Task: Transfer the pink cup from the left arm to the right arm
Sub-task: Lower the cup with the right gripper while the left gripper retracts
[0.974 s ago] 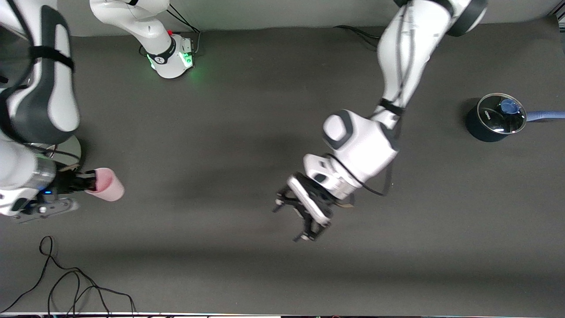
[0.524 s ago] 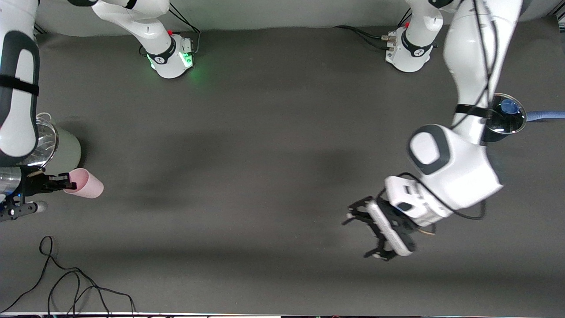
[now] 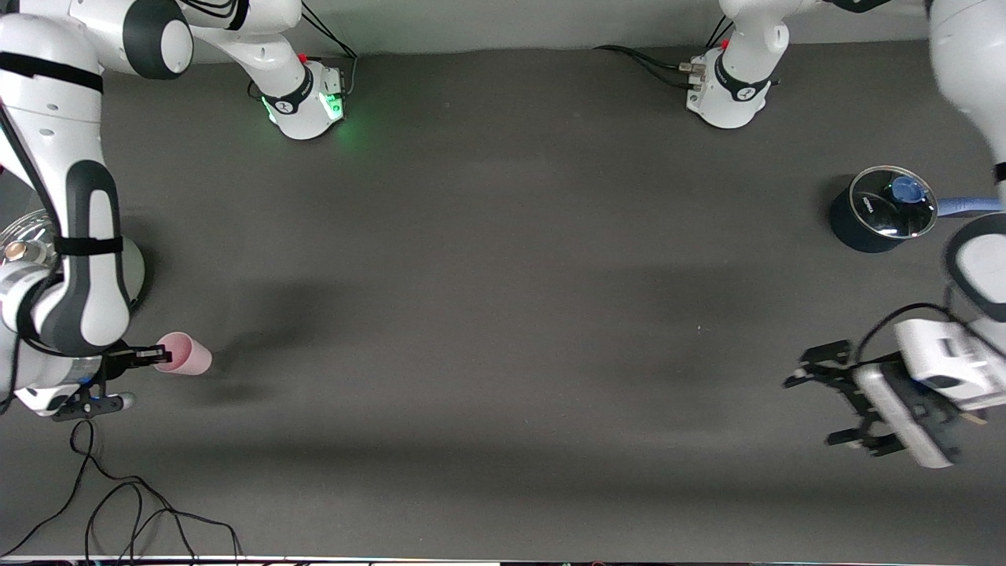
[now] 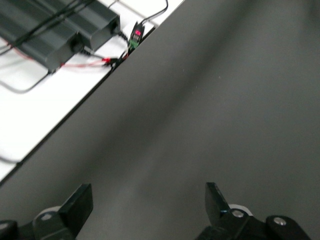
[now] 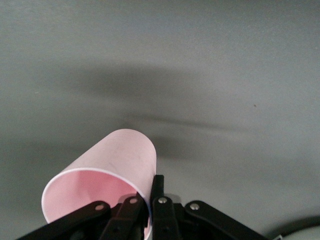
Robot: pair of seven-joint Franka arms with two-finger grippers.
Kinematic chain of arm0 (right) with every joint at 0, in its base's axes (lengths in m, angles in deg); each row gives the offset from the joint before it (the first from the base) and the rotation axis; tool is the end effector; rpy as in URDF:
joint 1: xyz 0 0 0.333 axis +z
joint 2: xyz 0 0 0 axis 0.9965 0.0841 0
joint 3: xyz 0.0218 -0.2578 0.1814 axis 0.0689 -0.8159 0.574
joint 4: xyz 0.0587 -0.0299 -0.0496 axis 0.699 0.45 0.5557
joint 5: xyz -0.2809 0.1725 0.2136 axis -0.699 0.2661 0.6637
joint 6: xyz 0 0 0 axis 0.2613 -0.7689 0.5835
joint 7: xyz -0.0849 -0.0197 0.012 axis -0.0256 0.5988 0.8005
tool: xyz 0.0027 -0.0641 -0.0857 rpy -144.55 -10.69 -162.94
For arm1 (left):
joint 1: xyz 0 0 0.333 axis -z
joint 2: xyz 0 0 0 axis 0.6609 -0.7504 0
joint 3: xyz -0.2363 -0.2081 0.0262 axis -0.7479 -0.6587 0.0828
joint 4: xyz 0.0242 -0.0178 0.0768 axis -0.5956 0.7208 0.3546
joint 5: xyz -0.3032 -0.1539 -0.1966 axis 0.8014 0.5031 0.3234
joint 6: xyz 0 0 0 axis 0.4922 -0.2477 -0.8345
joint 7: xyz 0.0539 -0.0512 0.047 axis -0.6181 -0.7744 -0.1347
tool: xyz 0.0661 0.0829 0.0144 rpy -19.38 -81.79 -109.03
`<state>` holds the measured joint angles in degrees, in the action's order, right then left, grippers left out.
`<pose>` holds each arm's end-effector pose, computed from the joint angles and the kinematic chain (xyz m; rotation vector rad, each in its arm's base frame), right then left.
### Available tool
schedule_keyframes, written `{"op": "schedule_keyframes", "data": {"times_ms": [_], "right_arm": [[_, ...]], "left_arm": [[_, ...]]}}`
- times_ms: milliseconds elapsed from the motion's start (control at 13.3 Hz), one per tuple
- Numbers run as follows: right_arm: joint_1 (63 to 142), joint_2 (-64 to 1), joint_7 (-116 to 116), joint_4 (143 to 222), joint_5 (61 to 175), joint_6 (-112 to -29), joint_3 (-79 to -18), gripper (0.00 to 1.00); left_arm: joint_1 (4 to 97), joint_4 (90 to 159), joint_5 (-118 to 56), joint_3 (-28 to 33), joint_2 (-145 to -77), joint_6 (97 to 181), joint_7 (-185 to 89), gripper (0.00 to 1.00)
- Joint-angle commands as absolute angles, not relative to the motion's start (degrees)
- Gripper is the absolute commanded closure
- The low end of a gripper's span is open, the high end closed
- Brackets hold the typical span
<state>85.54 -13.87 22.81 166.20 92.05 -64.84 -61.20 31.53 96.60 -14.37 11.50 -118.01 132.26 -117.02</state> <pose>0.6762 -0.1661 0.2633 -3.0727 -0.2041 0.3217 0.7334 0.0061 0.4576 2.4412 -1.2021 0.5109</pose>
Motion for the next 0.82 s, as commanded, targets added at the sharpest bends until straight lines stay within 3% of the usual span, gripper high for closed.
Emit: {"op": "schedule_keyframes", "data": {"times_ms": [0, 375, 749], "right_arm": [[85.35, -10.94, 22.14, 162.82, 93.31, -65.59, -61.29, 1.0], [85.26, -7.78, 21.96, 160.79, 93.31, -67.52, -61.29, 1.0], [85.26, -7.24, 21.96, 160.79, 94.88, -67.79, -61.11, 1.0]], "left_arm": [[28.46, 94.06, -18.04, 11.79, -117.33, 127.53, -114.5, 0.0], [28.28, 92.55, -25.88, 14.25, -113.12, 112.0, -92.49, 0.0], [30.55, 92.81, -30.19, 14.08, -108.11, 102.57, -69.08, 0.0]]}}
